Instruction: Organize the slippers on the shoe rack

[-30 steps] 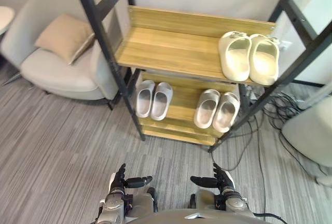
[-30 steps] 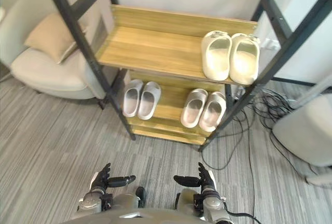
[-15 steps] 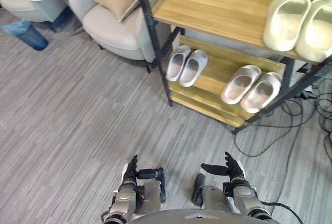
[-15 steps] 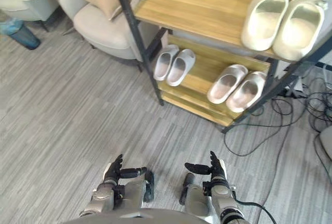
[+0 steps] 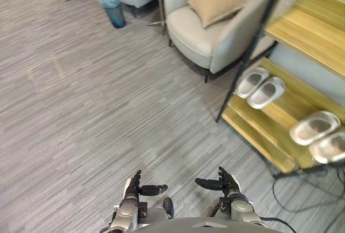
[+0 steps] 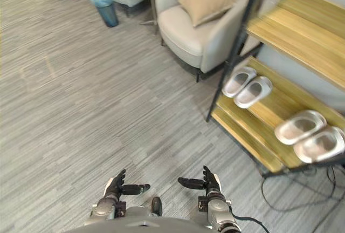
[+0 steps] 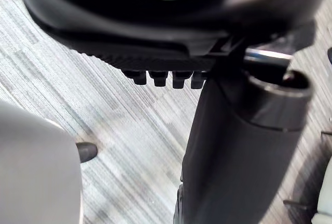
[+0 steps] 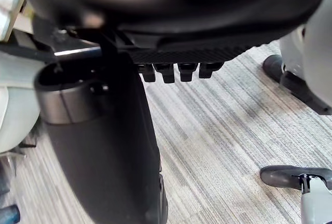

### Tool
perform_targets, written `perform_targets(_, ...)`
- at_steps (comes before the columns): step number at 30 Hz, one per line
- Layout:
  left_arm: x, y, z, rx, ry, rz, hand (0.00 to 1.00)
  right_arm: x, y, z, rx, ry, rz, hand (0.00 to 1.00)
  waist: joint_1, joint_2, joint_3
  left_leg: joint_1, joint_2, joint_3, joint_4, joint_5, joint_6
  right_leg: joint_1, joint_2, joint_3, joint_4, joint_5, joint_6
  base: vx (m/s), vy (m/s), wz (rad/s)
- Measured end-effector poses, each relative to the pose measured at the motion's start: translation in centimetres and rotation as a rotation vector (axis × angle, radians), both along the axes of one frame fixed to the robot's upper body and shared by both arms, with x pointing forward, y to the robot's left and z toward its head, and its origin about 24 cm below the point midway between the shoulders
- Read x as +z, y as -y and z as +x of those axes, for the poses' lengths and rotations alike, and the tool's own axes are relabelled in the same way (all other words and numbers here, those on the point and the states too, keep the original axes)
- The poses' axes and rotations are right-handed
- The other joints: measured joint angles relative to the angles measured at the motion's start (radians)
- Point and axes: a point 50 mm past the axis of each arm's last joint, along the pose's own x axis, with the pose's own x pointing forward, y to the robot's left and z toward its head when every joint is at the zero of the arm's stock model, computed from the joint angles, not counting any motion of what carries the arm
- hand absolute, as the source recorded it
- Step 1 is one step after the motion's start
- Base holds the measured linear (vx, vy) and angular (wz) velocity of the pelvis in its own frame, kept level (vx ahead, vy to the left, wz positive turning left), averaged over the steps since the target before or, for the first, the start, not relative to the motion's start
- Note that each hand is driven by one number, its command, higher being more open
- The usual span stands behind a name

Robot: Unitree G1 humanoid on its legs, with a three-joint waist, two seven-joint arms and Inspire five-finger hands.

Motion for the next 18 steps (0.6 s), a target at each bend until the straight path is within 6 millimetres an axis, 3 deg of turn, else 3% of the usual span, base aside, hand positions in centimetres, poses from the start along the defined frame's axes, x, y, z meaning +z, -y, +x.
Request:
perform_targets(2, 0.1, -0.4, 0.2, 0.027, 0.008, 0.007, 1.00, 0.1, -0.1, 0.1, 0.010, 0.005, 0.001, 1.00, -0.005, 0.005, 0.003, -0.011, 0.028, -0.046, 0.032, -0.019, 0.008, -0.035, 0.080, 0.094, -0.009, -0.070, 0.024, 0.16, -0.074, 1.00)
perform_targets(3, 0.1, -0.6, 0.1, 0.044, 0.002, 0.009, 1.00, 0.2, -0.5, 0.5, 0.038, 0.016, 0.002, 1.00, -0.008, 0.007, 0.005, -0.012, 0.053, -0.102, 0.047, -0.039, -0.001, -0.080, 0.187, 0.173, -0.040, -0.091, 0.029, 0.21, -0.149, 0.98)
perform_targets(4, 0.0, -0.6, 0.0, 0.052, -0.004, 0.003, 1.00, 0.3, -0.7, 0.7, 0.047, 0.023, 0.004, 1.00, -0.014, 0.005, 0.007, -0.001, 0.063, -0.136, 0.046, -0.050, -0.007, -0.111, 0.249, 0.216, -0.078, -0.090, 0.031, 0.27, -0.195, 0.99)
perform_targets(5, -0.1, -0.5, 0.0, 0.054, -0.008, 0.000, 1.00, 0.3, -0.8, 0.8, 0.049, 0.028, 0.006, 1.00, -0.017, 0.004, 0.008, 0.004, 0.065, -0.155, 0.047, -0.057, -0.009, -0.124, 0.273, 0.235, -0.106, -0.087, 0.035, 0.35, -0.285, 1.09)
perform_targets(6, 0.0, -0.4, 0.3, 0.053, -0.003, -0.004, 1.00, 0.6, -0.9, 1.1, 0.057, 0.045, 0.010, 1.00, -0.020, -0.002, 0.016, 0.027, 0.068, -0.211, 0.051, -0.087, -0.021, -0.156, 0.325, 0.286, -0.198, -0.063, 0.061, 0.32, -0.291, 0.88)
perform_targets(7, 0.0, -0.4, 0.3, 0.053, -0.002, -0.004, 1.00, 0.6, -0.9, 1.1, 0.059, 0.046, 0.011, 1.00, -0.022, -0.003, 0.016, 0.030, 0.067, -0.225, 0.053, -0.095, -0.026, -0.160, 0.330, 0.292, -0.219, -0.053, 0.070, 0.39, -0.398, 1.46)
perform_targets(8, -0.1, -0.4, 0.2, 0.061, -0.004, -0.004, 1.00, 0.6, -0.9, 1.0, 0.063, 0.046, 0.013, 1.00, -0.034, -0.011, 0.015, 0.031, 0.057, -0.301, 0.081, -0.136, -0.044, -0.149, 0.330, 0.312, -0.247, 0.027, 0.073, 0.40, -0.345, 1.62)
perform_targets(9, -0.2, 0.3, 0.0, 0.065, -0.004, -0.023, 1.00, 0.7, -0.1, 1.0, 0.056, 0.048, -0.001, 1.00, -0.033, 0.026, 0.004, 0.035, 0.086, -0.364, 0.114, -0.168, -0.081, -0.129, 0.343, 0.234, -0.203, -0.049, 0.024, 0.42, -0.337, 1.64)
perform_targets(10, -0.2, 0.5, 0.0, 0.063, -0.004, -0.030, 1.00, 0.7, 0.1, 1.1, 0.051, 0.052, -0.005, 1.00, -0.033, 0.034, 0.003, 0.029, 0.093, -0.370, 0.125, -0.174, -0.092, -0.125, 0.344, 0.216, -0.193, -0.062, 0.019, 0.37, -0.243, 1.15)
perform_targets(12, -0.3, 0.8, 0.0, 0.071, -0.006, -0.043, 1.00, 0.8, 0.6, 1.2, 0.030, 0.055, -0.010, 1.00, -0.039, 0.054, 0.006, 0.015, 0.112, -0.379, 0.174, -0.176, -0.143, -0.080, 0.350, 0.156, -0.188, -0.088, -0.005, 0.35, -0.221, 0.88)
perform_targets(13, -0.2, 0.7, 0.0, 0.081, -0.002, -0.043, 1.00, 0.6, 0.6, 0.8, 0.028, 0.045, -0.009, 1.00, -0.038, 0.050, 0.007, 0.004, 0.120, -0.363, 0.218, -0.145, -0.228, -0.026, 0.355, 0.134, -0.215, -0.092, -0.013, 0.52, -0.295, 1.23)
perform_targets(14, 0.0, 0.6, 0.3, 0.101, 0.017, -0.048, 1.00, 0.6, 0.5, 0.5, 0.029, 0.041, -0.008, 1.00, -0.038, 0.043, 0.010, -0.041, 0.121, -0.290, 0.352, -0.121, -0.293, 0.055, 0.363, 0.123, -0.285, -0.096, -0.020, 0.51, -0.281, 0.99)
perform_targets(15, 0.1, 0.6, 0.5, 0.113, 0.027, -0.051, 1.00, 0.6, 0.5, 0.4, 0.029, 0.041, -0.008, 1.00, -0.037, 0.043, 0.010, -0.074, 0.126, -0.243, 0.423, -0.115, -0.292, 0.087, 0.371, 0.122, -0.318, -0.096, -0.020, 0.48, -0.207, 0.74)
perform_targets(16, 0.3, 0.5, 0.8, 0.152, 0.057, -0.058, 1.00, 0.6, 0.3, 0.4, 0.033, 0.047, -0.003, 1.00, -0.022, 0.045, 0.010, -0.171, 0.181, -0.066, 0.634, -0.148, -0.240, 0.163, 0.403, 0.122, -0.405, -0.101, -0.029, 0.31, -0.119, 0.24)
perform_targets(18, 0.5, 0.3, 1.2, 0.150, 0.069, -0.051, 1.00, 0.8, -0.3, 0.8, 0.036, 0.058, 0.009, 1.00, 0.001, 0.046, 0.010, -0.244, 0.230, 0.093, 0.726, -0.199, -0.178, 0.217, 0.415, 0.112, -0.448, -0.103, -0.032, 0.33, -0.078, 0.12)
